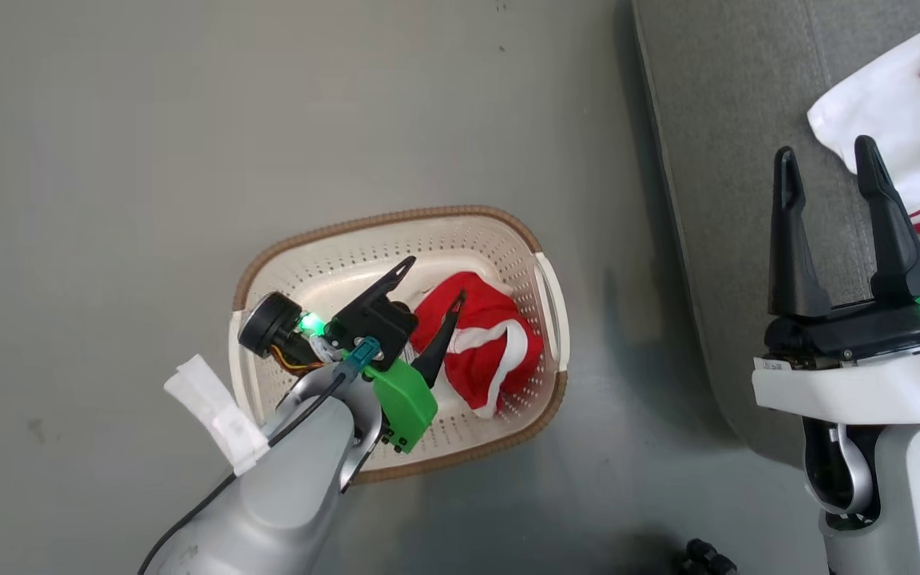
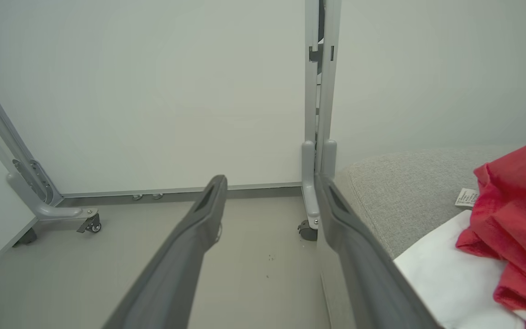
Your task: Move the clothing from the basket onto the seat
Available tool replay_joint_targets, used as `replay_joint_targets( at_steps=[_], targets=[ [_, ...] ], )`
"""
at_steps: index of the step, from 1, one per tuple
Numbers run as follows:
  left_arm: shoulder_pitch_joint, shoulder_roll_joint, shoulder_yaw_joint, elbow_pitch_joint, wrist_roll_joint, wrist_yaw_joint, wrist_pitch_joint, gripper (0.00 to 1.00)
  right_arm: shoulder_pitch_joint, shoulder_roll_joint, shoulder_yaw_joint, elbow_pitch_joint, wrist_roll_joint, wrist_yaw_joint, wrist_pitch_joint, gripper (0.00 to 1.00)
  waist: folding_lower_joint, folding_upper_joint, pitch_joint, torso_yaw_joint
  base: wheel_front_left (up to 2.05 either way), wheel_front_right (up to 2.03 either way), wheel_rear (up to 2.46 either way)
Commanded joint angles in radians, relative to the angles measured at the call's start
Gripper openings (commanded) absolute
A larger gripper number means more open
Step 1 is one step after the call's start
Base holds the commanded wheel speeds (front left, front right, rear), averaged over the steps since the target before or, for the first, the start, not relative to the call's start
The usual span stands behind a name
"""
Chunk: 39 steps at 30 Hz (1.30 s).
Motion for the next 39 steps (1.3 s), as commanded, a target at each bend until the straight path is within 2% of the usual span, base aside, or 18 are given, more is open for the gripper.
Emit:
replay_joint_targets(
  at_steps=[1, 8, 14, 27, 39],
  targets=[
    [-0.041, 0.006, -0.021, 0.024, -0.017, -0.003, 0.002, 1.00, -0.024, 0.000, 0.002, -0.004, 0.010, 0.000, -0.012, 1.00, -0.0002, -0.0001, 0.168, -0.089, 0.00, 0.00, 0.00],
    [-0.159, 0.010, -0.119, 0.156, -0.074, -0.003, 0.009, 1.00, -0.060, 0.001, 0.025, -0.002, 0.037, 0.000, -0.047, 1.00, -0.0002, -0.0001, 0.302, -0.133, 0.00, 0.00, 0.00],
    [-0.224, 0.032, -0.185, 0.235, -0.107, -0.003, 0.007, 1.00, -0.084, 0.001, 0.051, 0.015, 0.061, 0.000, -0.069, 1.00, -0.0002, -0.0001, 0.374, -0.171, 0.00, 0.00, 0.00],
    [-0.321, 0.058, -0.290, 0.352, -0.195, -0.003, 0.035, 1.00, -0.112, 0.001, 0.096, 0.042, 0.110, 0.000, -0.085, 1.00, -0.0002, -0.0001, 0.447, -0.219, 0.00, 0.00, 0.00],
    [-0.387, 0.054, -0.310, 0.486, -0.234, -0.003, 0.118, 1.00, -0.104, 0.001, 0.109, 0.018, 0.119, 0.000, -0.085, 1.00, -0.0002, -0.0001, 0.476, -0.228, 0.00, 0.00, 0.00]
  ],
)
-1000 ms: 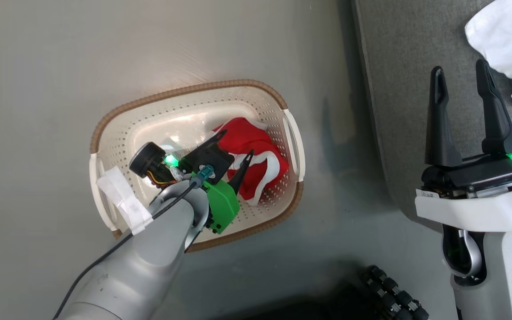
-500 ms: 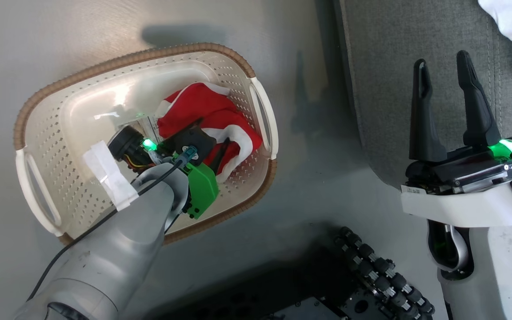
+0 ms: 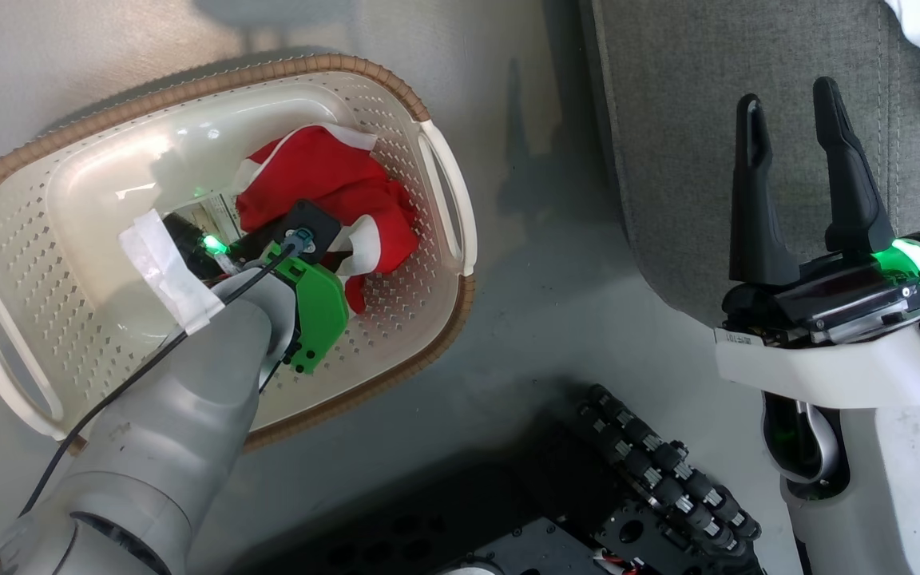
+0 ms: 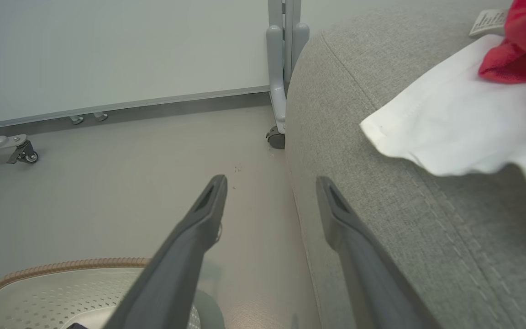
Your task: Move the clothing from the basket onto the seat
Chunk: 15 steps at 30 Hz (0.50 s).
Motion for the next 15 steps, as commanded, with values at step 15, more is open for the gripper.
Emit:
replay_joint_targets(
  at_steps=[15],
  targets=[
    [-0.025, -0.007, 0.009, 0.046, -0.054, -0.001, 0.111, 1.00, 0.040, 0.000, -0.001, -0.044, -0.028, 0.000, -0.003, 1.00, -0.0001, -0.0001, 0.011, 0.013, 0.00, 0.00, 0.00]
  ],
)
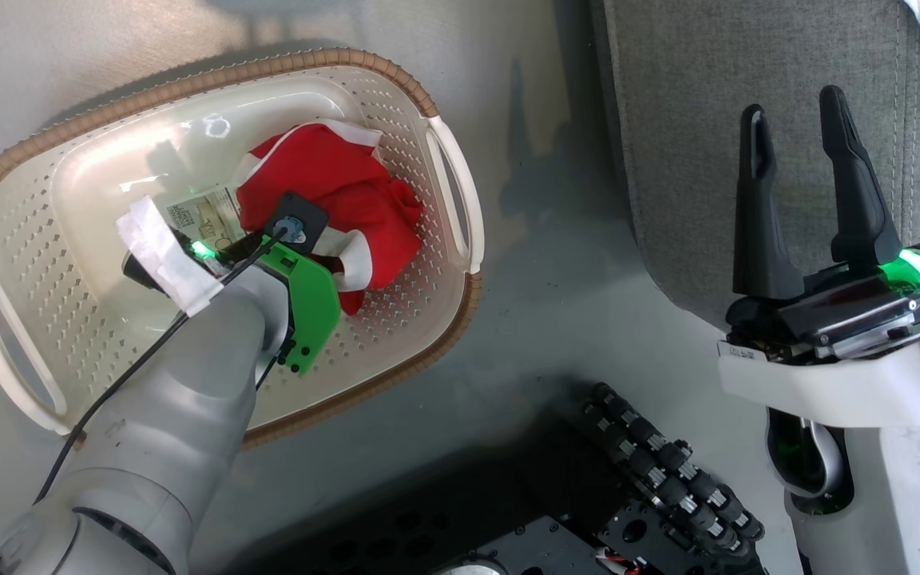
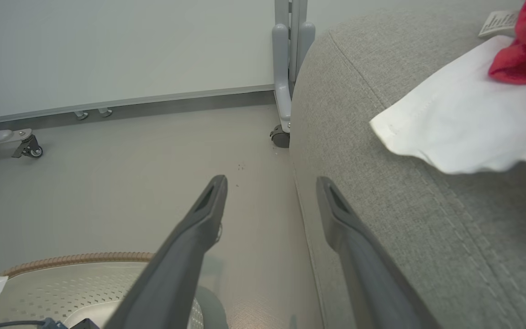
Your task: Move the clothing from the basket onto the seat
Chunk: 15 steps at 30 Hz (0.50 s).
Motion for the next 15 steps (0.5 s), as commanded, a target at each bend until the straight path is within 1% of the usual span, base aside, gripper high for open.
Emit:
replay_joint_targets(
  at_steps=[1, 2, 3, 4, 11, 15],
  targets=[
    [-0.009, 0.000, 0.000, 0.004, -0.008, -0.001, 0.014, 0.82, 0.014, 0.000, -0.003, -0.008, -0.009, 0.000, -0.003, 1.00, 0.0000, -0.0001, -0.001, 0.000, 0.00, 0.00, 0.00],
    [-0.009, -0.001, 0.000, 0.005, -0.012, -0.002, 0.017, 0.51, 0.017, 0.000, -0.006, -0.012, -0.010, 0.000, -0.003, 1.00, 0.0000, -0.0001, -0.001, 0.000, 0.00, 0.00, 0.00],
    [-0.011, -0.002, -0.002, 0.005, -0.016, -0.002, 0.015, 0.09, 0.021, 0.000, -0.007, -0.015, -0.011, 0.000, -0.003, 1.00, 0.0000, -0.0001, -0.001, -0.001, 0.00, 0.00, 0.00],
    [-0.013, -0.003, -0.006, 0.006, -0.015, -0.002, 0.025, 0.00, 0.026, 0.001, -0.009, -0.020, -0.014, 0.000, -0.003, 1.00, 0.0000, -0.0001, -0.001, -0.001, 0.00, 0.00, 0.00],
    [-0.032, 0.008, -0.021, 0.007, -0.013, -0.002, -0.005, 0.00, 0.046, 0.001, -0.018, -0.037, -0.015, 0.000, -0.003, 1.00, 0.0000, -0.0001, -0.001, 0.003, 0.00, 0.00, 0.00],
    [-0.043, 0.013, -0.025, 0.007, -0.012, 0.002, -0.043, 0.00, 0.023, 0.000, -0.014, -0.035, -0.010, 0.000, -0.003, 1.00, 0.0000, -0.0001, -0.004, 0.003, 0.00, 0.00, 0.00]
  ],
)
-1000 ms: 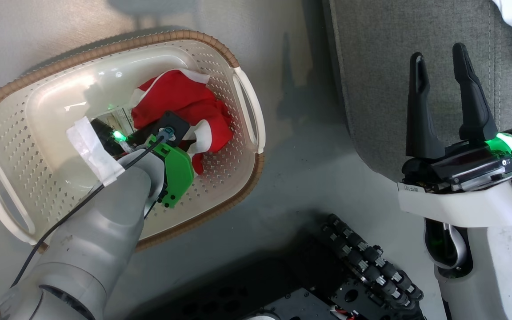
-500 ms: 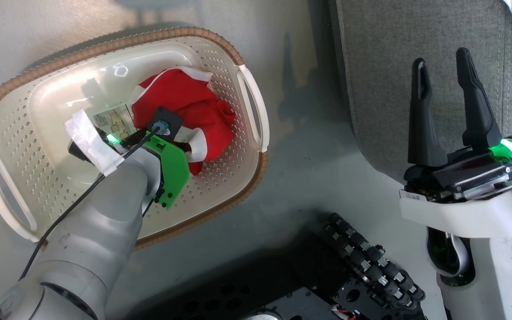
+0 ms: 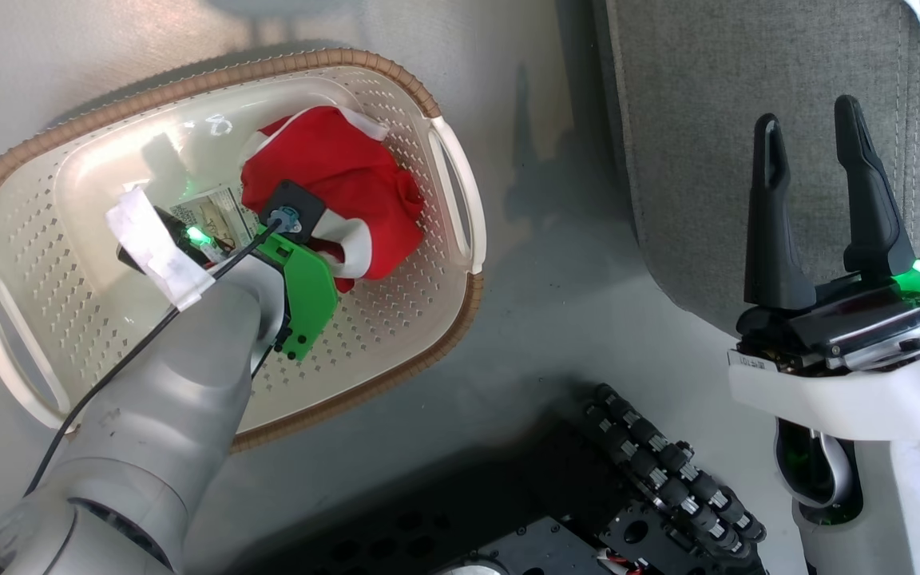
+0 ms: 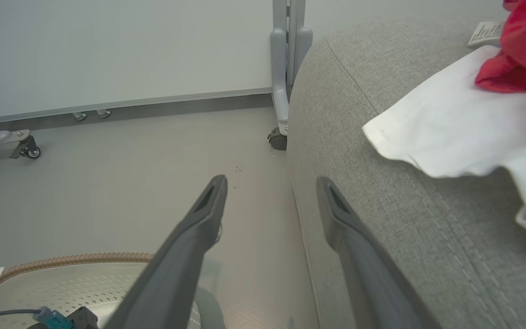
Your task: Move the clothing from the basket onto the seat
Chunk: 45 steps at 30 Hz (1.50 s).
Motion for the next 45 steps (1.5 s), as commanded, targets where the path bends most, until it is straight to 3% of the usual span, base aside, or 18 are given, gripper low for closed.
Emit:
replay_joint_targets(
  at_steps=[1, 12, 21, 33, 45],
  targets=[
    [-0.025, 0.013, -0.004, 0.001, 0.007, 0.001, -0.018, 0.00, -0.015, 0.000, 0.001, 0.000, 0.001, 0.000, -0.003, 1.00, 0.0000, -0.0001, -0.003, 0.000, 0.00, 0.00, 0.00],
    [-0.017, 0.037, -0.013, -0.014, 0.006, 0.005, -0.155, 0.00, -0.061, 0.000, -0.011, 0.038, 0.006, 0.000, -0.003, 1.00, 0.0000, -0.0001, -0.072, 0.020, 0.00, 0.00, 0.00],
    [0.019, 0.054, -0.008, -0.112, 0.009, 0.014, -0.188, 0.00, -0.037, 0.000, -0.039, 0.053, -0.004, 0.000, -0.003, 1.00, 0.0000, -0.0001, -0.155, 0.048, 0.00, 0.00, 0.00],
    [0.177, 0.125, 0.061, -0.464, 0.042, 0.063, -0.187, 0.00, 0.017, 0.000, -0.087, 0.078, -0.041, 0.000, -0.003, 1.00, 0.0000, -0.0001, -0.315, 0.096, 0.00, 0.00, 0.00],
    [0.392, 0.155, 0.169, -0.816, 0.082, 0.095, -0.187, 0.00, 0.095, -0.001, -0.129, 0.070, -0.102, 0.000, 0.060, 1.00, 0.0000, -0.0001, -0.532, 0.202, 0.00, 0.00, 0.00]
  ],
)
